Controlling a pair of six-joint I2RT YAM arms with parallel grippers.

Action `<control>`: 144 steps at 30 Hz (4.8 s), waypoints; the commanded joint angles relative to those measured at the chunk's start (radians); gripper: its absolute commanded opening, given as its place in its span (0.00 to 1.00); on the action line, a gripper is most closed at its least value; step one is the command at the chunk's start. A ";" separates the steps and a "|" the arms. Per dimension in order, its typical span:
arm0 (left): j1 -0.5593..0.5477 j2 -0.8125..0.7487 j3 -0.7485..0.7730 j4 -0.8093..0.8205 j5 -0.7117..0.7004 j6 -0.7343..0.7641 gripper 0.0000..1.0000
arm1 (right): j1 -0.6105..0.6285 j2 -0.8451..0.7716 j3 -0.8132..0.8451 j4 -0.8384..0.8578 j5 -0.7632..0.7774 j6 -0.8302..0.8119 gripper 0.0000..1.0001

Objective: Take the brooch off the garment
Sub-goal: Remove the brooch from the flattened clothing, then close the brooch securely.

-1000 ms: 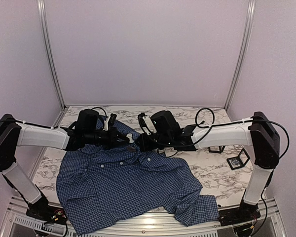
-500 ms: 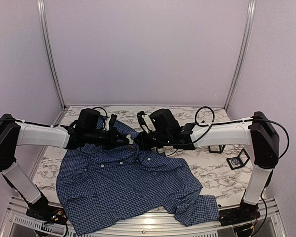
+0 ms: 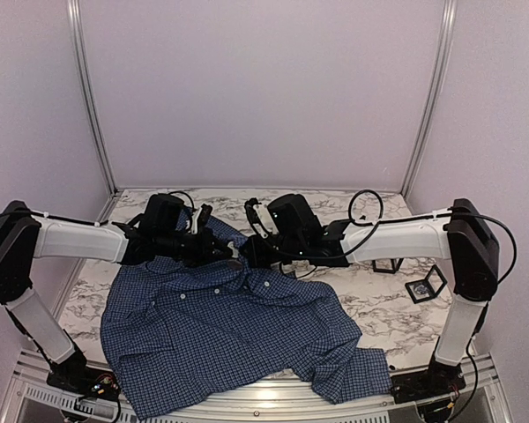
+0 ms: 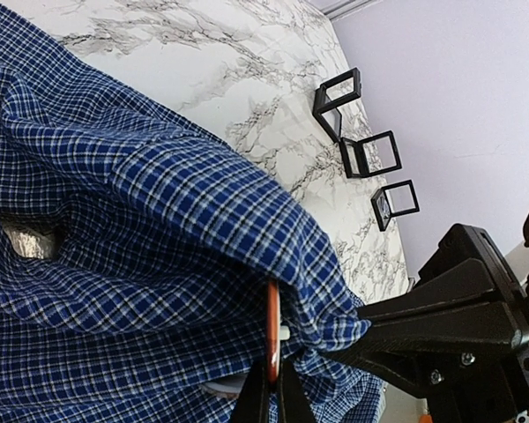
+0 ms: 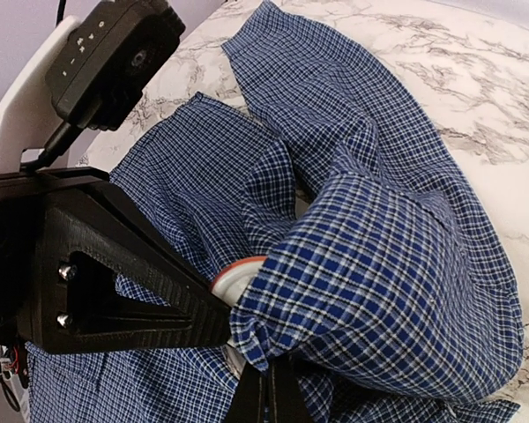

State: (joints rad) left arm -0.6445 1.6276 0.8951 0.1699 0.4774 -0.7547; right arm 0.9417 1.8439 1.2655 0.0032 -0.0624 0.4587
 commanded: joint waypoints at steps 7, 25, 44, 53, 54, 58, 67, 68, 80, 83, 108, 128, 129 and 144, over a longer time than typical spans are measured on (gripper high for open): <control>-0.007 0.024 0.025 -0.062 -0.051 0.027 0.00 | 0.008 0.000 0.038 0.021 -0.004 -0.011 0.00; 0.016 -0.111 0.011 -0.106 -0.103 0.054 0.00 | 0.008 -0.004 0.041 0.006 0.001 -0.001 0.04; 0.019 -0.177 0.064 -0.145 -0.052 0.107 0.00 | 0.002 -0.074 0.048 0.001 -0.018 0.005 0.41; 0.017 -0.161 0.077 -0.087 0.024 0.111 0.00 | -0.029 -0.135 0.004 0.021 -0.061 0.018 0.62; 0.017 -0.159 0.079 -0.078 0.035 0.109 0.00 | -0.035 -0.143 -0.005 0.033 -0.074 0.024 0.63; 0.017 -0.151 0.075 -0.024 0.076 0.090 0.00 | -0.076 -0.181 -0.063 0.110 -0.156 0.059 0.65; 0.014 -0.133 0.057 0.130 0.170 0.018 0.00 | -0.147 -0.240 -0.198 0.309 -0.338 0.144 0.65; 0.013 -0.131 0.053 0.150 0.177 0.009 0.00 | -0.152 -0.244 -0.212 0.333 -0.359 0.158 0.65; -0.004 -0.125 0.040 0.249 0.235 -0.036 0.00 | -0.185 -0.268 -0.316 0.611 -0.479 0.292 0.61; -0.012 -0.124 0.041 0.260 0.242 -0.035 0.00 | -0.185 -0.263 -0.313 0.637 -0.496 0.305 0.59; -0.046 -0.111 0.050 0.290 0.265 -0.030 0.00 | -0.185 -0.248 -0.308 0.717 -0.558 0.349 0.39; -0.052 -0.103 0.067 0.284 0.265 -0.032 0.00 | -0.186 -0.245 -0.314 0.719 -0.580 0.337 0.29; -0.052 -0.103 0.067 0.283 0.264 -0.033 0.00 | -0.186 -0.244 -0.313 0.718 -0.583 0.337 0.28; -0.057 -0.104 0.071 0.284 0.260 -0.039 0.00 | -0.183 -0.241 -0.317 0.721 -0.605 0.330 0.32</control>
State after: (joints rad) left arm -0.6960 1.5078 0.9409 0.4381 0.7334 -0.7944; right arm 0.7589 1.6028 0.9489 0.7029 -0.6472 0.8005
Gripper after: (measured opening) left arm 0.021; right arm 0.323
